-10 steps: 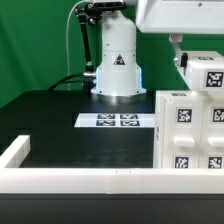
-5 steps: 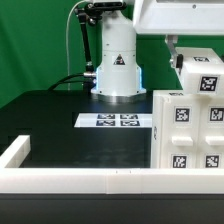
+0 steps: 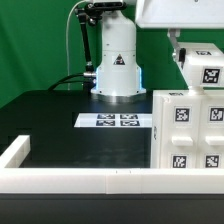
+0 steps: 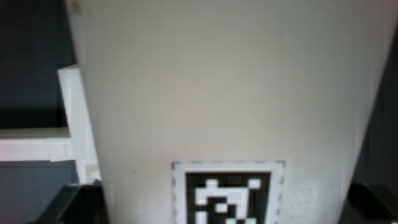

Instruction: Assemble cabinet

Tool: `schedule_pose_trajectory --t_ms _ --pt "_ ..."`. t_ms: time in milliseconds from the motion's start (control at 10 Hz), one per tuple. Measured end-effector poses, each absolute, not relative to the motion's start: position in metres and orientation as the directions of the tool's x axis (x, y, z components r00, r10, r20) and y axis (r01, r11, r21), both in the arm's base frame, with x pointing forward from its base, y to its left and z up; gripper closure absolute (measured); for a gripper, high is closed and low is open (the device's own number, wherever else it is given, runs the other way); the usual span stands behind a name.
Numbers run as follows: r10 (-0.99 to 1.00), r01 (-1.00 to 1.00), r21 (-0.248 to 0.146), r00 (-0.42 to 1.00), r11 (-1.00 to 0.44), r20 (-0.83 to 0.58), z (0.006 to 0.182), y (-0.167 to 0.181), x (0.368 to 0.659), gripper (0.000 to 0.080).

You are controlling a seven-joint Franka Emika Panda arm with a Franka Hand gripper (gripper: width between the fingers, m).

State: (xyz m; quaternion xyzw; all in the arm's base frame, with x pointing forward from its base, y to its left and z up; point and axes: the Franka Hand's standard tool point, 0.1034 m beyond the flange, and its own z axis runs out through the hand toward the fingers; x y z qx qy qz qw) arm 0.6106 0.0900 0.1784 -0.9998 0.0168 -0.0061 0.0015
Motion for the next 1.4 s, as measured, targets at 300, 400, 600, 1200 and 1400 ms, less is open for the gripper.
schedule_pose_trajectory --t_ms 300,400,600,1200,1400 --pt "-0.031 -0.030 -0.013 0.997 -0.999 0.075 0.1781 0.0925 0.6145 0.0239" --pt "-0.031 -0.030 -0.012 0.997 -0.999 0.075 0.1780 0.0924 0.6146 0.0239" --pt "-0.030 -0.030 -0.012 0.997 -0.999 0.077 0.1781 0.0917 0.6148 0.0239" --pt "-0.032 -0.029 -0.019 0.986 -0.999 0.161 0.1784 0.0885 0.6197 0.0239" --pt "-0.031 -0.029 -0.019 0.986 -0.999 0.162 0.1784 0.0886 0.6197 0.0239"
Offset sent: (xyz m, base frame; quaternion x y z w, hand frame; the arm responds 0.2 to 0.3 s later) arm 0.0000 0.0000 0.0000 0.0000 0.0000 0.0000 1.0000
